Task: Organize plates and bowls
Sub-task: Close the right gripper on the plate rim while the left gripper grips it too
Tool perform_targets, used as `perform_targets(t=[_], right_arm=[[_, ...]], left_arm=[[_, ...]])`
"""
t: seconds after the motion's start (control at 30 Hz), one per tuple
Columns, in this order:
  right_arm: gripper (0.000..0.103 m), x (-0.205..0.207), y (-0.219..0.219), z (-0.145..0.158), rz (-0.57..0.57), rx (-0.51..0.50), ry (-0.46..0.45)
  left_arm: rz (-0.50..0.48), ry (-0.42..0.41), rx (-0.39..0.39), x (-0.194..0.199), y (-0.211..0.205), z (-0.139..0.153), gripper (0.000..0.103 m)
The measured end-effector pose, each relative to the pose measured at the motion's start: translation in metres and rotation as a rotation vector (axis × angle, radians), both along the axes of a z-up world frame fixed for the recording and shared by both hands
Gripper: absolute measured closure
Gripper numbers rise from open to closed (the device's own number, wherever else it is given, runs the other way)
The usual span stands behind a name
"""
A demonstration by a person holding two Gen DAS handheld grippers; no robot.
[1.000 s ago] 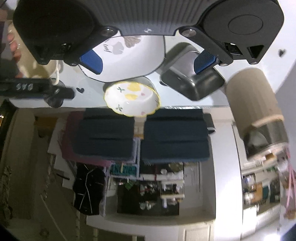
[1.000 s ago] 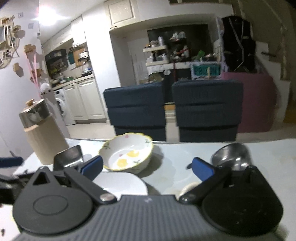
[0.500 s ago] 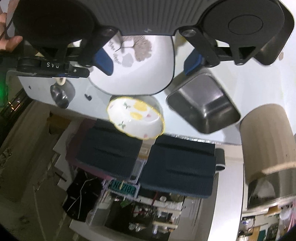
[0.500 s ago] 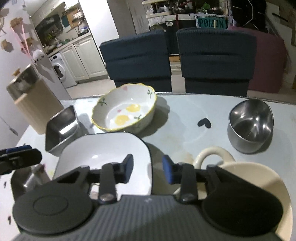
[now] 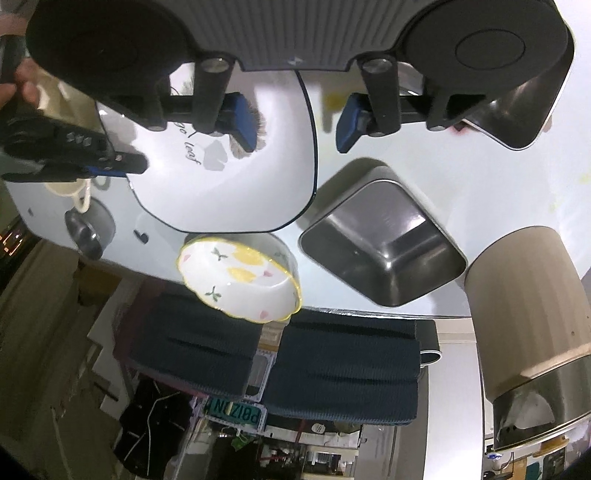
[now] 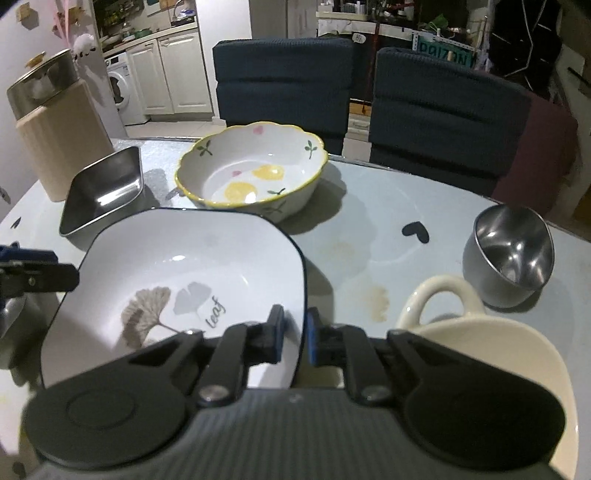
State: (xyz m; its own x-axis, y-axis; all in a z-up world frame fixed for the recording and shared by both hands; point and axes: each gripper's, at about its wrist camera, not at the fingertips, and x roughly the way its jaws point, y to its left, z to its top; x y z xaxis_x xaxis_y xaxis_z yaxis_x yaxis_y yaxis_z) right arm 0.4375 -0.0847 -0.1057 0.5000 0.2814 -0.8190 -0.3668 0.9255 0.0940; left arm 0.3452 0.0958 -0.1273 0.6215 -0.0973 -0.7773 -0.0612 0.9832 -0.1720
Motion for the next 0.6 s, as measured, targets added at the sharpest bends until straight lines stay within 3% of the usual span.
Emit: perform_targets(t=[0.13,0.23,0.4,0.6], right_arm=[[0.088,-0.003,-0.002,0.0,0.039,0.04,0.034],[0.088,-0.006,0.004,0.0,0.064,0.005,0.045],[0.088,-0.002,-0.001,0.0,0.024,0.045,0.096],[0.079,-0.009,0.012,0.001,0.048,-0.011,0.11]], left_arm=[[-0.007,0.04,0.04,0.002,0.0,-0.005,0.066],[-0.016,0.055,0.053,0.003,0.001,-0.009,0.067],[-0.031,0.071,0.076,0.007,0.001,-0.015,0.067],[-0.041,0.087,0.071,0.008,0.005,-0.021,0.076]])
